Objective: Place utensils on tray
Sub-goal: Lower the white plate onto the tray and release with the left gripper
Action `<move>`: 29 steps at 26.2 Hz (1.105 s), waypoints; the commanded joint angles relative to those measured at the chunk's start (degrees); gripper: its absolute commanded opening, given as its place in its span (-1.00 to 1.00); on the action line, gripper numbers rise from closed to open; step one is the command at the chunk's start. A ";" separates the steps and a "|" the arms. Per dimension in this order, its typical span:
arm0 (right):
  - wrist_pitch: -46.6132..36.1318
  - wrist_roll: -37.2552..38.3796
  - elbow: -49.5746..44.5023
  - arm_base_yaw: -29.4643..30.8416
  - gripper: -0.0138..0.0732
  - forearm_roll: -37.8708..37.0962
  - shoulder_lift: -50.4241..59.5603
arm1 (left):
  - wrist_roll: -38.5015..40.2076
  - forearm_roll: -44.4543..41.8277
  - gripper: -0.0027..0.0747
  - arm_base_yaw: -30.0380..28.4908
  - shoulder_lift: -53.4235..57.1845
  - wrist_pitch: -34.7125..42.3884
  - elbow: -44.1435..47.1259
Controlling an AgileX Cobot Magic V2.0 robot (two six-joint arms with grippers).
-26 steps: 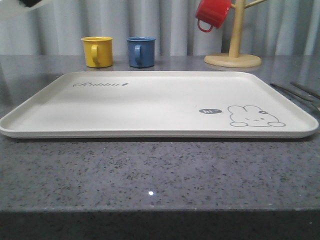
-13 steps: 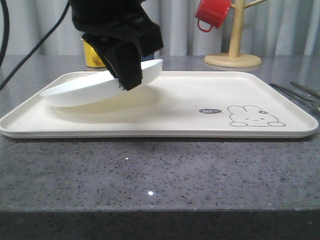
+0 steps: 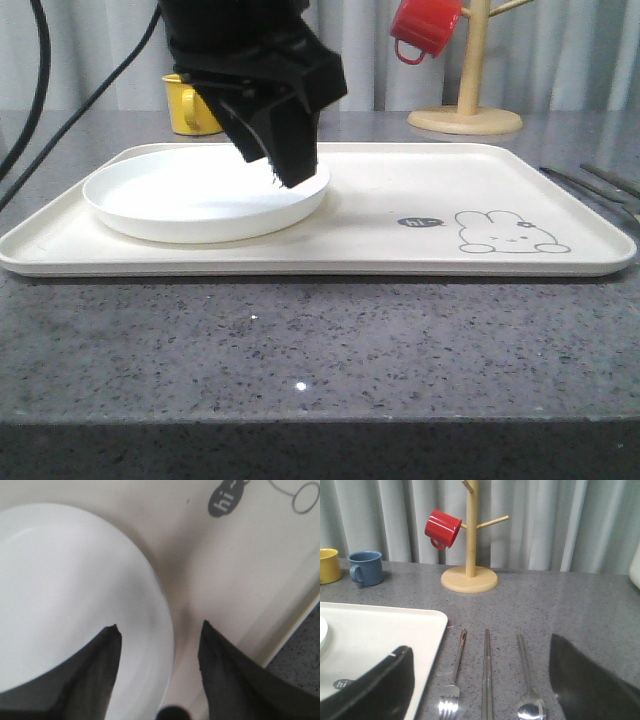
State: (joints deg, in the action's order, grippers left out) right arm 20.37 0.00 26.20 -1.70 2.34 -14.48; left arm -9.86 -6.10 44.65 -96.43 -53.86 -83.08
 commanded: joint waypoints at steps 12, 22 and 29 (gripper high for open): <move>-4.80 -0.31 2.06 0.29 0.66 0.14 -0.92 | 2.78 3.29 -0.73 -22.54 15.30 1.51 -0.80; -4.80 -0.31 2.06 0.29 0.66 0.14 -0.92 | 2.78 7.27 -0.98 -37.05 34.06 13.41 19.83; -4.80 -0.31 2.06 0.29 0.66 0.14 -0.92 | 2.78 11.14 -0.98 -37.05 55.84 32.31 42.98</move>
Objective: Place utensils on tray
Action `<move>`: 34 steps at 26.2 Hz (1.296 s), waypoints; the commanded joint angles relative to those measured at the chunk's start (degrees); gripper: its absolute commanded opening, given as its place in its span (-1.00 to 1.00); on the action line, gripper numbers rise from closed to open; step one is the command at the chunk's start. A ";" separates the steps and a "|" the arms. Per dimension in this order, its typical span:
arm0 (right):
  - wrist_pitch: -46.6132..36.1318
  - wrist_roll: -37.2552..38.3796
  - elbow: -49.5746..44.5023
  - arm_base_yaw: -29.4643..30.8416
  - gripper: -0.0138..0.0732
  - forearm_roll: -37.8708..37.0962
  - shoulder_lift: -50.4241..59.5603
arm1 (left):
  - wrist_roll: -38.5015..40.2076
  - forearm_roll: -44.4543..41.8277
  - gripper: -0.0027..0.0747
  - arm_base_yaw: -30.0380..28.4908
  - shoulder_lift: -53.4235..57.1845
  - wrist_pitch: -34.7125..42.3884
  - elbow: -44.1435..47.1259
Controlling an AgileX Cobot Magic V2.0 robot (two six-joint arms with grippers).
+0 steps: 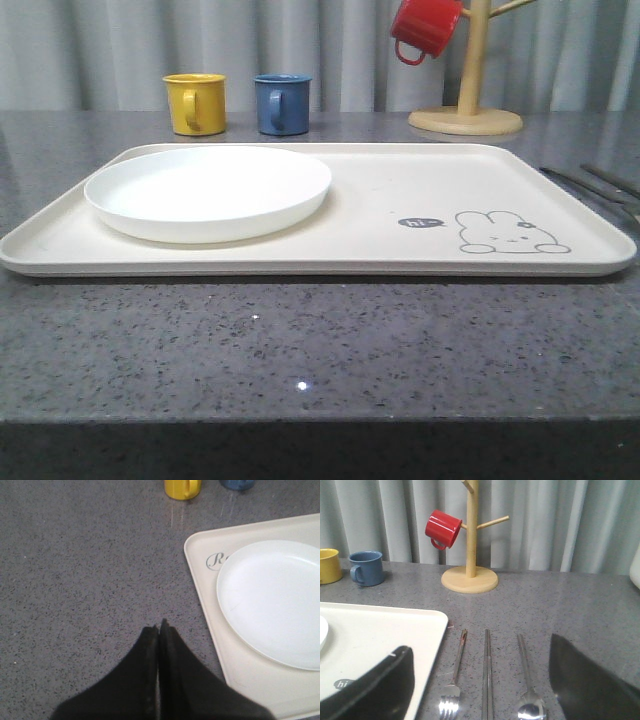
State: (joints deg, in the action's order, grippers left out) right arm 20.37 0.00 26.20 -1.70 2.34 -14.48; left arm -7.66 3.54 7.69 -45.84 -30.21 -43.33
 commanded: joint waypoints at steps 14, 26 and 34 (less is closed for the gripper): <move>-4.80 -0.31 2.06 -0.37 0.66 0.14 -0.92 | 0.58 1.54 -0.98 -0.09 29.92 12.45 19.51; -4.80 -0.31 2.06 -0.37 0.66 0.14 -0.92 | 0.58 1.54 -0.98 -0.09 29.92 12.45 19.51; -5.73 -0.31 2.16 -0.36 0.66 0.14 -2.64 | 0.58 1.54 -0.98 -0.09 29.92 12.45 19.51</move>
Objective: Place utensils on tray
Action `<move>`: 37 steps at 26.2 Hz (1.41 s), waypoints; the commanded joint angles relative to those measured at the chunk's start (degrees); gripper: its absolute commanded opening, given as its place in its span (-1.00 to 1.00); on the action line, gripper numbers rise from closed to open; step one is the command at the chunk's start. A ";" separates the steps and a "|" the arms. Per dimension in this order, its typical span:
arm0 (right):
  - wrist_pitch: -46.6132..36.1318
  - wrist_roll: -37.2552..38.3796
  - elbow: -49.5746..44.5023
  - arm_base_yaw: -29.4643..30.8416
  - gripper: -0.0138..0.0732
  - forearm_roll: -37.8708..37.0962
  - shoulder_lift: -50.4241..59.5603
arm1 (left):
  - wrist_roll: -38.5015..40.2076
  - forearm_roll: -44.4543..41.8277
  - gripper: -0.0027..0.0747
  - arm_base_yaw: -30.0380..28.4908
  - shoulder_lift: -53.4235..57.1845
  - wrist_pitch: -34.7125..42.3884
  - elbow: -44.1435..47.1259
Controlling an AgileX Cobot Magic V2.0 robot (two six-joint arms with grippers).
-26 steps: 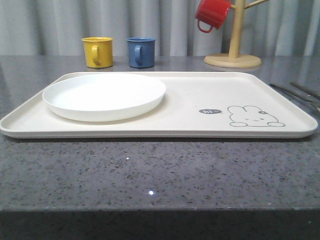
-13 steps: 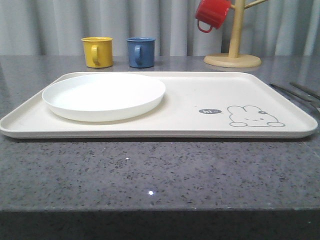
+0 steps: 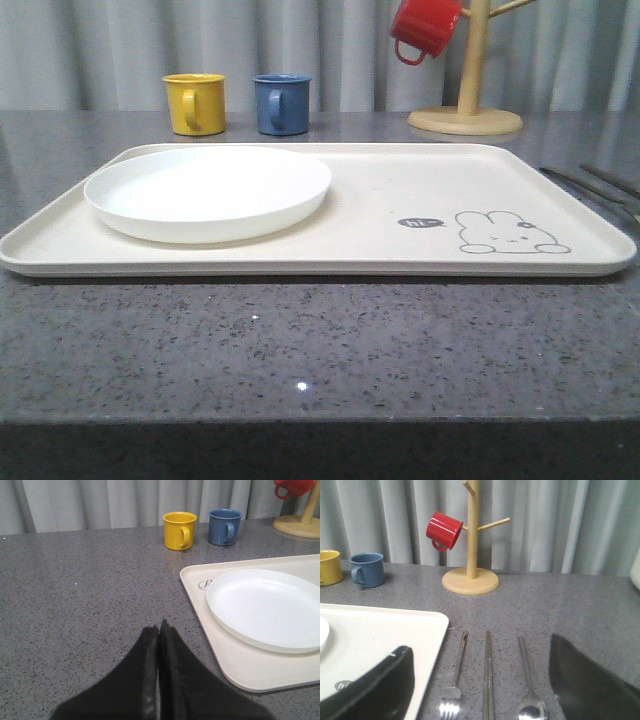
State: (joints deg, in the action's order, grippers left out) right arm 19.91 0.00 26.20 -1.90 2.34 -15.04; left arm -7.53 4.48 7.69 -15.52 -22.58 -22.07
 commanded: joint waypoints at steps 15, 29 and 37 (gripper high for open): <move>6.11 -0.31 18.01 -0.51 0.66 0.14 -36.21 | 0.45 0.60 -0.98 -0.09 -0.40 4.82 -1.74; 15.70 -0.31 33.11 -5.89 0.65 0.14 -58.21 | 0.45 0.60 -0.98 -0.09 -0.40 4.82 -1.74; 25.93 0.75 44.34 -5.78 0.40 0.19 -70.87 | 0.45 0.60 -0.98 -0.09 -0.40 4.82 -1.74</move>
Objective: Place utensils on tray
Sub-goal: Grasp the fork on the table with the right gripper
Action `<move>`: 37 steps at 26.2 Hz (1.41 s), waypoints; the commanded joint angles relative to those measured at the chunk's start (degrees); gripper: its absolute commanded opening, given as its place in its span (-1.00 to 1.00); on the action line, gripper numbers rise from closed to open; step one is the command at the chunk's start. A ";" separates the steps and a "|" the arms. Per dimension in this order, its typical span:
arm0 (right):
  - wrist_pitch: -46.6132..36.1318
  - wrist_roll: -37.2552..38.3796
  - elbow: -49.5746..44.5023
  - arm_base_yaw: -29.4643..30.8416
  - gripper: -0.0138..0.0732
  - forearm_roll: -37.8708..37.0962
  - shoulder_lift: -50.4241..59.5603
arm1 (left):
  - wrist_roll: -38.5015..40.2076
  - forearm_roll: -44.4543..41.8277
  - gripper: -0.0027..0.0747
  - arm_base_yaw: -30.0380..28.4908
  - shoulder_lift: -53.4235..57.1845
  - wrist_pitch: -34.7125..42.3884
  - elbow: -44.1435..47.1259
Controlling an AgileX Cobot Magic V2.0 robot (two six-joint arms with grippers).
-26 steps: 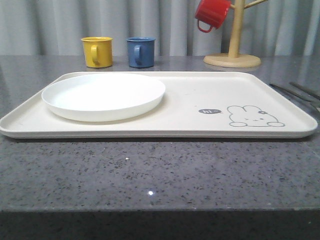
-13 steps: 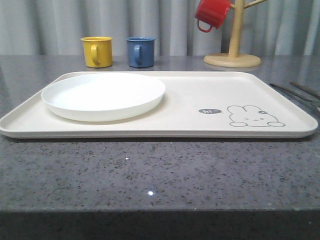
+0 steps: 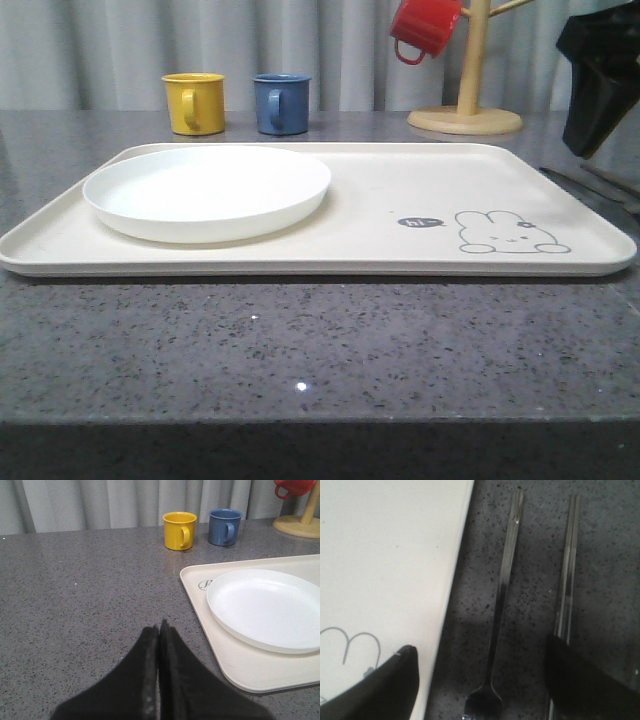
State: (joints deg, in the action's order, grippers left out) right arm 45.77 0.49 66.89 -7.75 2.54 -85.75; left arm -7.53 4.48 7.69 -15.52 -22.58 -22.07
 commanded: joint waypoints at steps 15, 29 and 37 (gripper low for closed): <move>-0.47 0.26 5.35 2.62 0.10 2.79 -6.87 | 0.45 0.60 -0.98 -0.09 -0.40 4.82 -1.74; 2.75 1.96 5.80 2.62 -0.79 3.96 -7.17 | 0.45 0.60 -0.98 -0.09 -0.40 4.82 -1.74; 9.21 9.26 11.60 0.11 -0.80 0.86 -3.10 | 0.45 0.60 -0.98 -0.09 -0.40 4.82 -1.74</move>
State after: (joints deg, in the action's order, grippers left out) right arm 53.62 7.77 74.58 -6.02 4.55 -92.88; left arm -7.53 4.48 7.69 -15.52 -22.58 -22.07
